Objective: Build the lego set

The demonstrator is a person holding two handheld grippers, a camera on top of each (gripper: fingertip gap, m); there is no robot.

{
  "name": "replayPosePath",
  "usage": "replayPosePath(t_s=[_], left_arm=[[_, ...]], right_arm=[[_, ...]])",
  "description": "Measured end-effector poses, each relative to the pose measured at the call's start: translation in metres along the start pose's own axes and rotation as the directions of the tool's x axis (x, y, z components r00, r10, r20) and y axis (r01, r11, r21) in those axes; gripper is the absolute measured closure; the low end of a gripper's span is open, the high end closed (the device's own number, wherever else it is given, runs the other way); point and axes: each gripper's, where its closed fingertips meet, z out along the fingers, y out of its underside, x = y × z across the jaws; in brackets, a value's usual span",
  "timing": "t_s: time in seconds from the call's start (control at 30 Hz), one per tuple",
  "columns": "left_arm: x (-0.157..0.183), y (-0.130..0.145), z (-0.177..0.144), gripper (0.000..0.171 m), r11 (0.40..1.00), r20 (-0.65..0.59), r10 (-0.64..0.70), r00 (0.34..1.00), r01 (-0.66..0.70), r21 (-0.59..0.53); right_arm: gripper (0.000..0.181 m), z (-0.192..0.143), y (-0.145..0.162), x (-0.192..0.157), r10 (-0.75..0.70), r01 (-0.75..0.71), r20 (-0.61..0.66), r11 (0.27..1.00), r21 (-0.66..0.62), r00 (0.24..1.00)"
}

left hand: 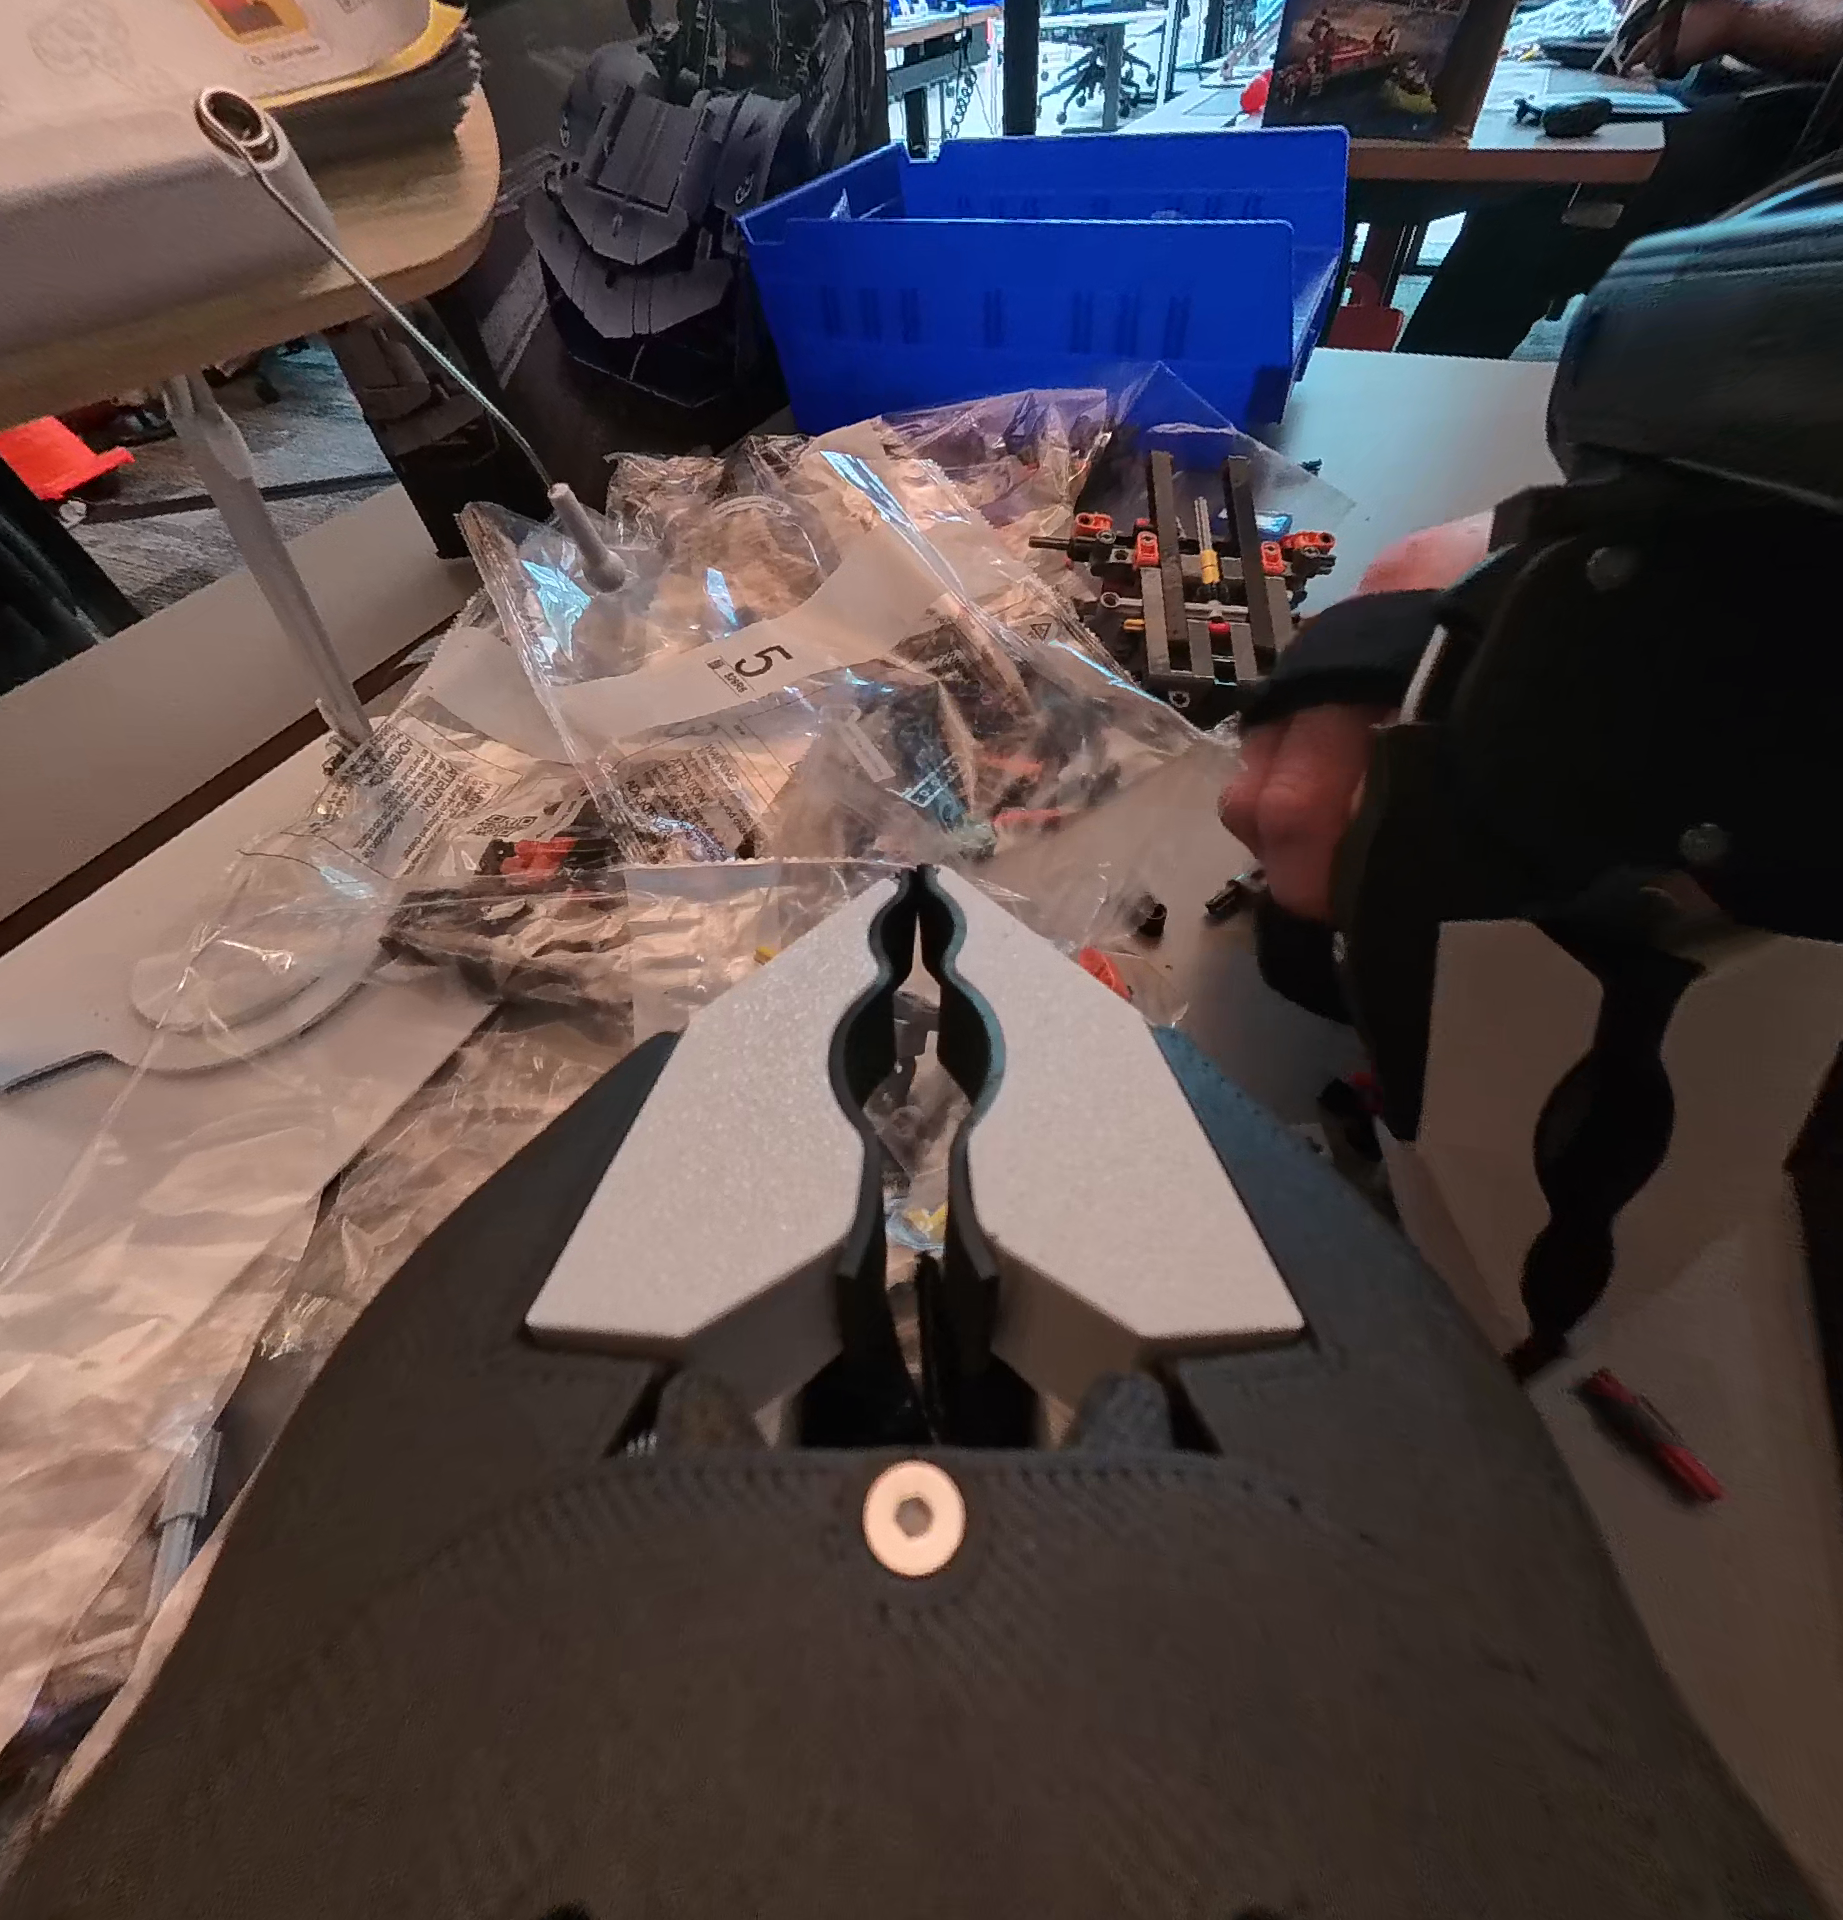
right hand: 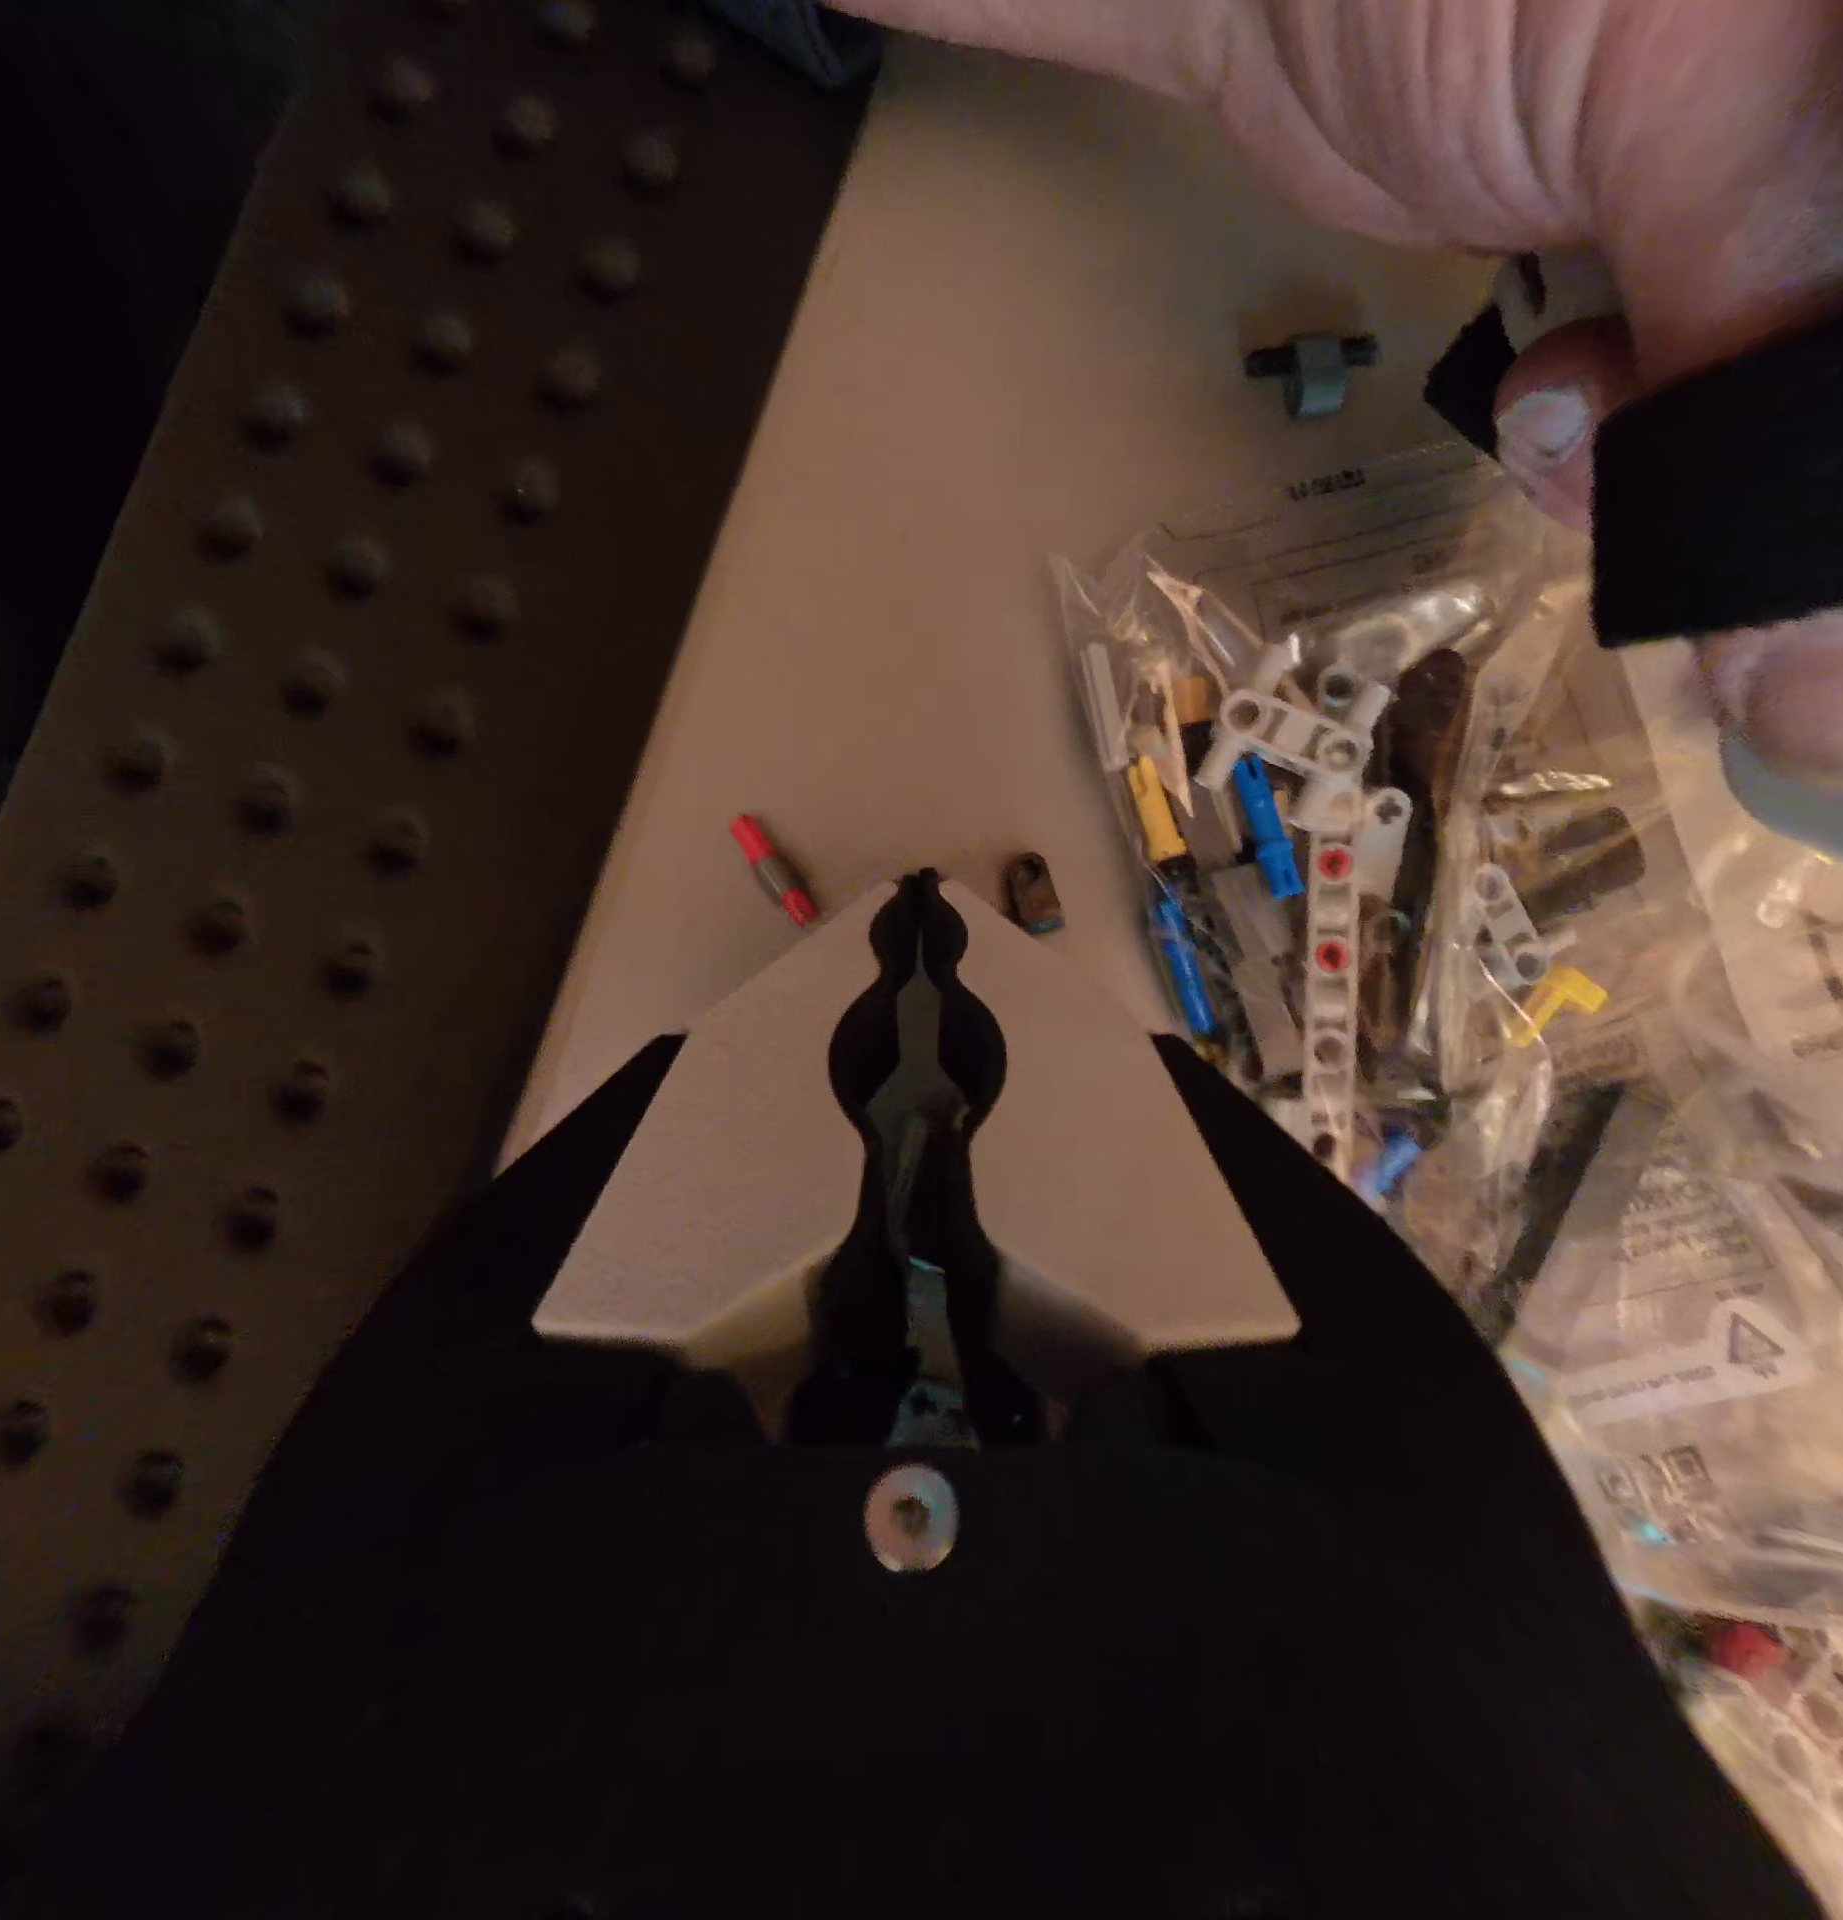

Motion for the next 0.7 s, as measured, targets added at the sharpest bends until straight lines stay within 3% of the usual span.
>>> replayPosePath(t_s=[0.1,0.23,0.47,0.53,0.7], left_arm=[[0.000,-0.001,-0.001,0.171,1.000,0.001,0.000,1.000,0.000,0.003],[-0.001,-0.002,-0.001,0.171,1.000,0.002,-0.001,1.000,0.001,0.006],[0.000,-0.001,-0.001,0.171,1.000,0.001,-0.001,1.000,0.001,0.003],[0.000,-0.001,-0.001,0.171,1.000,0.001,-0.001,1.000,0.001,0.003],[0.000,-0.001,-0.001,0.171,1.000,-0.001,-0.001,1.000,0.001,0.002]], right_arm=[[0.181,-0.011,0.002,0.008,0.031,-0.030,-0.023,0.999,0.037,0.999],[0.174,-0.021,-0.014,-0.004,0.015,-0.021,0.040,0.990,0.140,0.999],[0.174,0.002,-0.011,-0.022,-0.050,0.044,0.099,0.997,0.058,0.994],[0.180,0.003,-0.009,-0.022,-0.058,0.053,0.095,0.997,0.047,0.994],[0.171,-0.010,-0.010,-0.030,-0.047,0.036,0.147,0.996,0.078,0.988]])
